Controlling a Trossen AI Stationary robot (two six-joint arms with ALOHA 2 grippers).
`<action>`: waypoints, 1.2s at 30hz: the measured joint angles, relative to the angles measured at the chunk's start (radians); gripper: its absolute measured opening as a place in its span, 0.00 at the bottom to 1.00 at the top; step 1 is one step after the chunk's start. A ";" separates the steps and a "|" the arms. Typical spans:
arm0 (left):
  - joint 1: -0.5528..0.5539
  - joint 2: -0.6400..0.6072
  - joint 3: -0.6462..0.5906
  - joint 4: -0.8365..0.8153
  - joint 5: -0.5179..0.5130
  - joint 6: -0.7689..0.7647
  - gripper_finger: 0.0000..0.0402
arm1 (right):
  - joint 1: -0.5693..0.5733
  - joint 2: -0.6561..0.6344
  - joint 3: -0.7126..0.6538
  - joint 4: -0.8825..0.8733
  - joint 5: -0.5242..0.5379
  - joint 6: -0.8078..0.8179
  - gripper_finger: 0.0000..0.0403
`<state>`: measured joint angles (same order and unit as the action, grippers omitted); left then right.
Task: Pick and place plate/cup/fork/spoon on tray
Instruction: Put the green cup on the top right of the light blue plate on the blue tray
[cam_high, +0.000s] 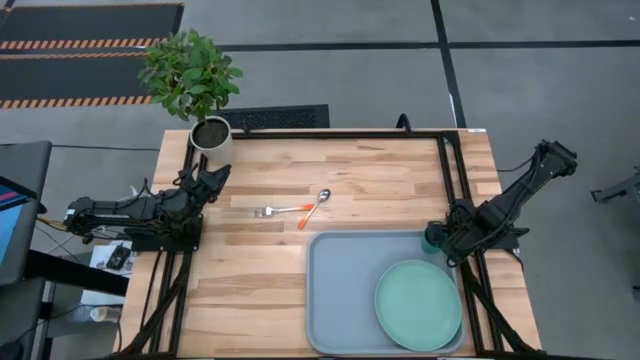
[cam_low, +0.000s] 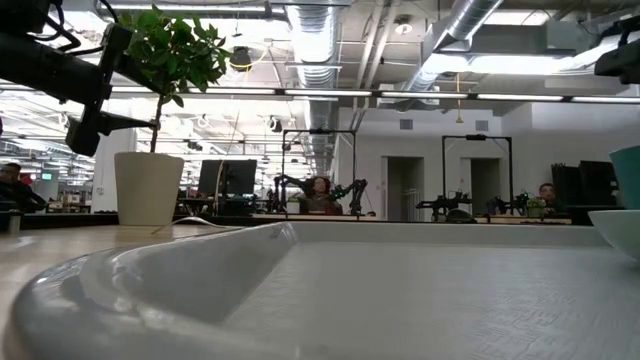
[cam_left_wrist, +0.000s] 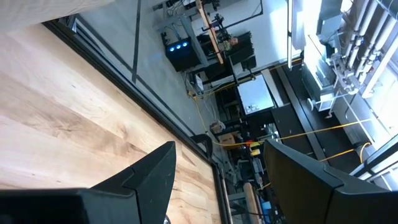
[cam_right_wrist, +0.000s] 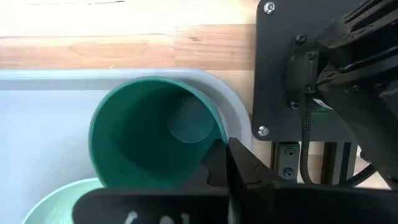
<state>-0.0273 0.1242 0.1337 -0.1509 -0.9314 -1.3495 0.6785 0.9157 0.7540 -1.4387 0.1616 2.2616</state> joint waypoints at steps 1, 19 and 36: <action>0.000 0.000 0.000 0.000 0.000 0.000 0.58 | 0.000 0.000 0.000 0.001 0.000 0.000 0.02; 0.000 0.000 0.000 -0.001 0.000 0.001 0.58 | 0.000 0.000 -0.001 0.012 -0.002 -0.011 0.26; 0.000 0.000 0.000 -0.019 0.000 0.001 0.58 | 0.000 -0.002 -0.001 0.033 -0.007 -0.018 0.55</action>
<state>-0.0277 0.1242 0.1333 -0.1698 -0.9310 -1.3485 0.6785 0.9142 0.7532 -1.4056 0.1547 2.2436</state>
